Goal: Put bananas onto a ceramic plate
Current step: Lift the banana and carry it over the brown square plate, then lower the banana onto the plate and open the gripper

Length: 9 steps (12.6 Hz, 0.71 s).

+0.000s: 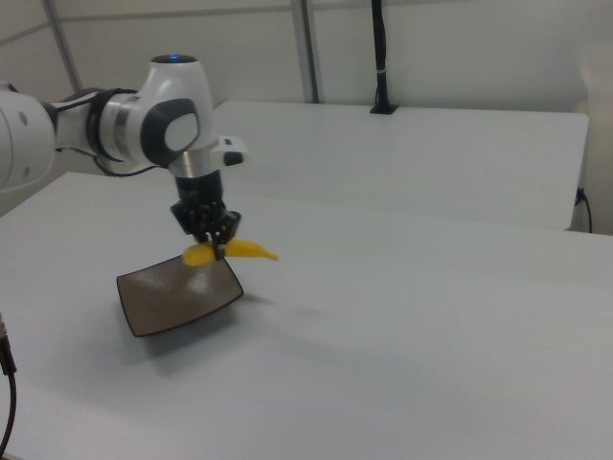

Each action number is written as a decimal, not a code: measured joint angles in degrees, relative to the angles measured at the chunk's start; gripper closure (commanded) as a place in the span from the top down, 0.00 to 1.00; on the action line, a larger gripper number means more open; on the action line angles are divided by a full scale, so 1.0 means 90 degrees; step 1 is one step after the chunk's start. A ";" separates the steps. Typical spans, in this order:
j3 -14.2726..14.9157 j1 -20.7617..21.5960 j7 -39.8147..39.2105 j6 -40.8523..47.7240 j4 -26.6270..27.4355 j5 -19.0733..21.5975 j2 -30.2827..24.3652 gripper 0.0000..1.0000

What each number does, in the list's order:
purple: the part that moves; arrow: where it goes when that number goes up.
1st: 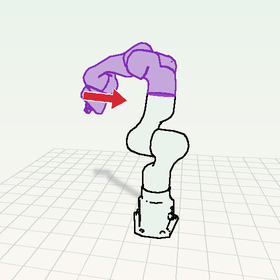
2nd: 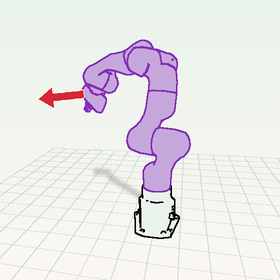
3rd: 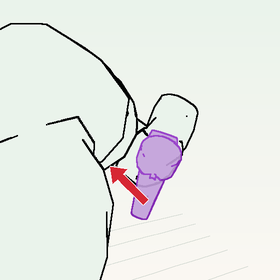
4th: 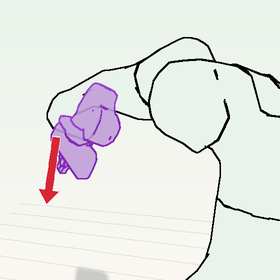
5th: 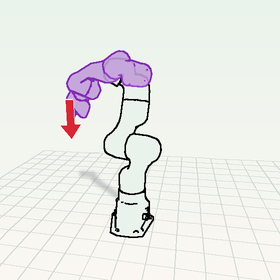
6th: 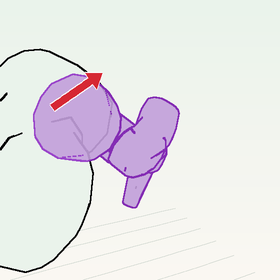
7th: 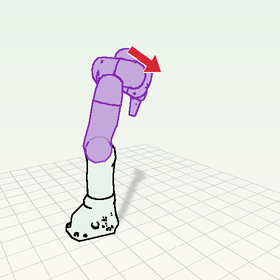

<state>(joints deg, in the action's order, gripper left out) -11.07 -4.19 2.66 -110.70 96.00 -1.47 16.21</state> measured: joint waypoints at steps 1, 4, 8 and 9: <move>-0.0090 0.0141 0.0034 0.0000 0.0034 0.0000 -0.0001 0.08; -0.0149 0.0454 0.0095 0.0000 0.0065 -0.0001 -0.0001 0.98; -0.0186 0.0592 0.0421 0.0000 0.0061 -0.0164 -0.0036 1.00; -0.0186 0.0588 0.0459 0.0000 0.0050 -0.0202 -0.0079 1.00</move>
<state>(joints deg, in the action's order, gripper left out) -12.75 1.10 6.80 -110.69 96.45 -3.29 15.50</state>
